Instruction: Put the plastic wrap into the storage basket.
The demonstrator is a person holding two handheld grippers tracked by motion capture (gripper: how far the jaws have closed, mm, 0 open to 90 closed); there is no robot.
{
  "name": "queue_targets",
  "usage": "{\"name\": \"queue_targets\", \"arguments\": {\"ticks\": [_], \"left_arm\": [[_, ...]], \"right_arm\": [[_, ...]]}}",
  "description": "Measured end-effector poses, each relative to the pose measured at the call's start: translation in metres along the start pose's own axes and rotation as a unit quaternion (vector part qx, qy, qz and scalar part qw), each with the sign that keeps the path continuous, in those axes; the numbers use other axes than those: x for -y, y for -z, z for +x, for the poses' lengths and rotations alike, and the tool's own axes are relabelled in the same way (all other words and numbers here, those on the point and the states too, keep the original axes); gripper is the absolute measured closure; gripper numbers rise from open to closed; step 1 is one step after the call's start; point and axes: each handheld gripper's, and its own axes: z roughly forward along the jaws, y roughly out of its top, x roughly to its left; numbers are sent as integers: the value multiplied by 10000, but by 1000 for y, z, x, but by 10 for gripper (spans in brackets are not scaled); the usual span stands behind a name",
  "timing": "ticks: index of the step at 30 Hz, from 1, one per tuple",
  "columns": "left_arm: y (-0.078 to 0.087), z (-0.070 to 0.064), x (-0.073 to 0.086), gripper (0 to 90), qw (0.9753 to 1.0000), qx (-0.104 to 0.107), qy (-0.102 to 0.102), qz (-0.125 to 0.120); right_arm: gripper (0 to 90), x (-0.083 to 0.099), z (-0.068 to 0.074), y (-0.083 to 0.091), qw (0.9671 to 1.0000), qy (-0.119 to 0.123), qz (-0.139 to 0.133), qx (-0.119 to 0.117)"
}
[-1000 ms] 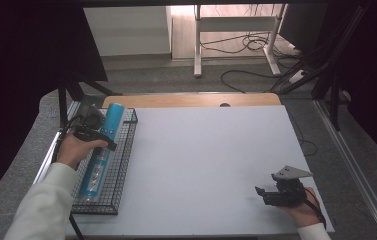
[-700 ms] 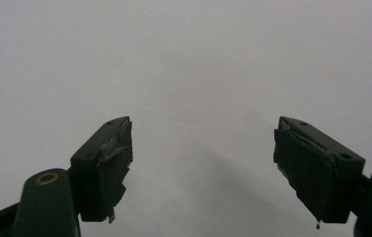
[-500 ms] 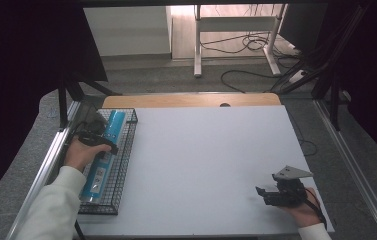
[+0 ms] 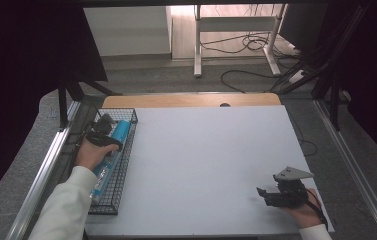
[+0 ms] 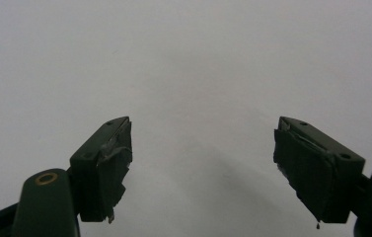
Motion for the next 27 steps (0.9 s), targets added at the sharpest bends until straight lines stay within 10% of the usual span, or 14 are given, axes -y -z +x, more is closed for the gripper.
{"name": "queue_targets", "arguments": {"ticks": [9, 27], "left_arm": [[32, -20, 9, 205, 9957, 501, -430, -646], [43, -94, 81, 201, 9631, 1499, -1429, -1718]], "right_arm": [[228, 2, 1, 3, 10000, 18, -34, -5], [226, 2, 5, 5, 10000, 67, -44, 16]]}}
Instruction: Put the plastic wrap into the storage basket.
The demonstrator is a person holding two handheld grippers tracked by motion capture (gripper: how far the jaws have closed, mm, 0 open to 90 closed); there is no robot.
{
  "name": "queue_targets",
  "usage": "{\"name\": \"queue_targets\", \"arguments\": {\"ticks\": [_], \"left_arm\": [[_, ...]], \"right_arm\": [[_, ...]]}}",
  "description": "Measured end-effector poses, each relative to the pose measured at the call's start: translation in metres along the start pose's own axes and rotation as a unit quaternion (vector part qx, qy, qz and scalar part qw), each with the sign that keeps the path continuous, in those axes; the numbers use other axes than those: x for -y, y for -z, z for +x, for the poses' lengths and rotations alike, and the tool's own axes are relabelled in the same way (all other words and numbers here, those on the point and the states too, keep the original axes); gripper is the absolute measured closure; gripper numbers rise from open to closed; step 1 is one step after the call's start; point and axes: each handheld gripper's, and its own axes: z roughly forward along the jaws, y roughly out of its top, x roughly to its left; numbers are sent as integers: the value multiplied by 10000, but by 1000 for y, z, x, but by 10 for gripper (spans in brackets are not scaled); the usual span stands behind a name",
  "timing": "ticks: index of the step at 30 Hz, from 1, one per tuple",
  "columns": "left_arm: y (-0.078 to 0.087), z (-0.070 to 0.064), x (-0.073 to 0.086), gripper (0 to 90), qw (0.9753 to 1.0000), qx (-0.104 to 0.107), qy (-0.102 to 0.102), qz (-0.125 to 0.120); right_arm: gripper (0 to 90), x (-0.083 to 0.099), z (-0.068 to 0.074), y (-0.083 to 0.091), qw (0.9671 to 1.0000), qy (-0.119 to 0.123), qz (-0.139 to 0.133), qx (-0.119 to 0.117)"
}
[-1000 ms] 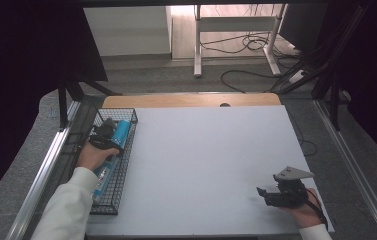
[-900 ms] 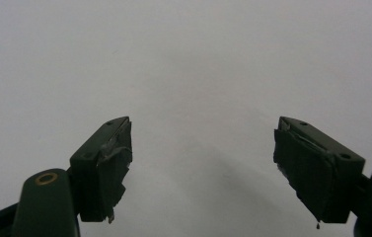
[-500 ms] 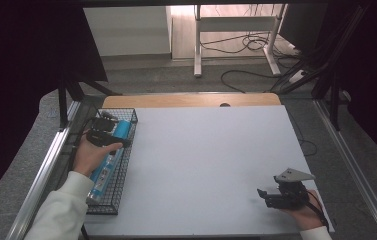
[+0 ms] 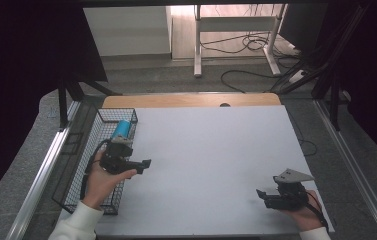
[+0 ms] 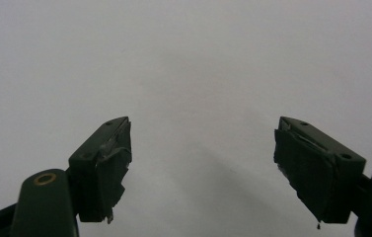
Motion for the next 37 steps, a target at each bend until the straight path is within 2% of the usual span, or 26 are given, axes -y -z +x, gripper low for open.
{"name": "queue_targets", "arguments": {"ticks": [3, 5, 10, 12, 15, 19, 25, 31, 37], "left_arm": [[-9, -18, 11, 195, 9997, 93, -187, 101], [-12, -22, 14, 195, 9996, 127, -231, 109], [-25, -40, 31, 195, 9986, 382, -341, 120], [-27, -44, 37, 195, 9987, 385, -332, 64], [-31, -46, 45, 198, 9987, 425, -272, -26], [-32, -48, 50, 198, 9988, 381, -310, -55], [-31, -48, 52, 200, 9987, 289, -371, -187], [-30, -44, 53, 198, 9991, 234, -286, -228], [-33, -43, 54, 198, 9991, 222, -318, -188]], "right_arm": [[225, 0, 0, 0, 10000, 6, -13, 4], [225, 0, 0, 0, 10000, 7, -12, 5], [225, -1, 1, 0, 10000, 44, -22, -19], [226, -1, 3, 1, 10000, 69, -59, -33], [227, -2, 5, 2, 9998, 131, -138, -59], [227, -3, 7, 3, 9996, 172, -193, -72], [226, -4, 9, 4, 9994, 191, -258, -110], [224, -4, 9, 5, 9995, 160, -264, -120], [221, -4, 9, 6, 9995, 153, -268, -114]]}}
